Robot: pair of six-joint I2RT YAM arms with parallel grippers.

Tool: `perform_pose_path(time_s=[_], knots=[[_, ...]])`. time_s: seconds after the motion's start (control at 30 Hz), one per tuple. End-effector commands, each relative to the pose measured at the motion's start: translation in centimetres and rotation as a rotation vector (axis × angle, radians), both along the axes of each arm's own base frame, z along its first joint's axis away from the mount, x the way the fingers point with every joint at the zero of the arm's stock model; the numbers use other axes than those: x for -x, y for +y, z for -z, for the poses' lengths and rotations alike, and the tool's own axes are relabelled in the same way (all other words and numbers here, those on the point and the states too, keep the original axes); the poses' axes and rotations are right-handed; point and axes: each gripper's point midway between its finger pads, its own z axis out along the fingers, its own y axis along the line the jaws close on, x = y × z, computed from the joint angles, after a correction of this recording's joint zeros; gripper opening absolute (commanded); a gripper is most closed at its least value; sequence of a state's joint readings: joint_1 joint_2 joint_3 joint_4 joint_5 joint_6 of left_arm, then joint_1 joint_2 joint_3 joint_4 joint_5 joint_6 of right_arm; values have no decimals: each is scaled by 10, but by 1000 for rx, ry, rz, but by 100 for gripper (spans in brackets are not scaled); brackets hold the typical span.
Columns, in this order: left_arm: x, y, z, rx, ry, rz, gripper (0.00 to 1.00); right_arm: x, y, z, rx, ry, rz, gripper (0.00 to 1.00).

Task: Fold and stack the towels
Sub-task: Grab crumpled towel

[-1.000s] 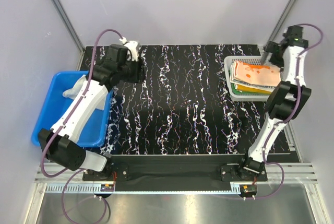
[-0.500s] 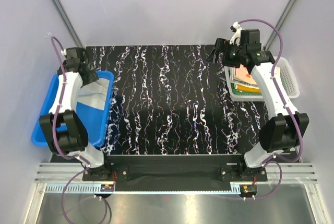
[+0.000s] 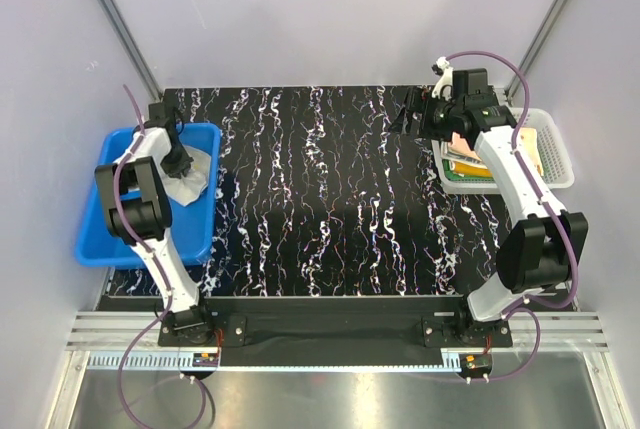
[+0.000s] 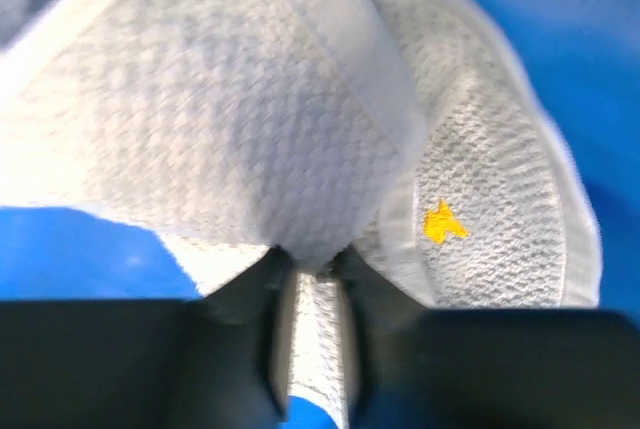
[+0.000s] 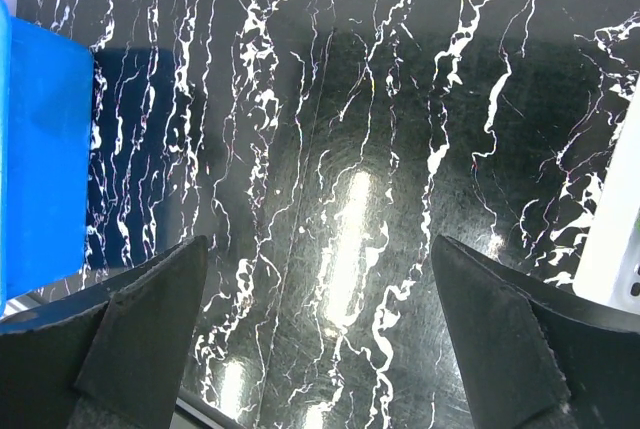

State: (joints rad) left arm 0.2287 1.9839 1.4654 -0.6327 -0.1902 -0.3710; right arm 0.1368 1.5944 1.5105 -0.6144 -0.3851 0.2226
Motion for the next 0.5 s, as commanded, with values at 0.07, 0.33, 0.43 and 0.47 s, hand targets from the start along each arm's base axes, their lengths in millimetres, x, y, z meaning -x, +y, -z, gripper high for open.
perform_pose_path(time_s=[0.07,0.33,0.43,0.47], knots=[[5,19,-79,-129,-145,-29,9,-1,1,-31,15,-91,-7,100],[16,-58,-250,-140,-572,207,0,9,20,-75,-155,-132,-13,100],[22,-141,-319,-39,-764,454,0,10,12,-84,-132,-137,26,100],[27,-164,-333,-6,-803,521,0,13,11,-87,-122,-130,26,100]])
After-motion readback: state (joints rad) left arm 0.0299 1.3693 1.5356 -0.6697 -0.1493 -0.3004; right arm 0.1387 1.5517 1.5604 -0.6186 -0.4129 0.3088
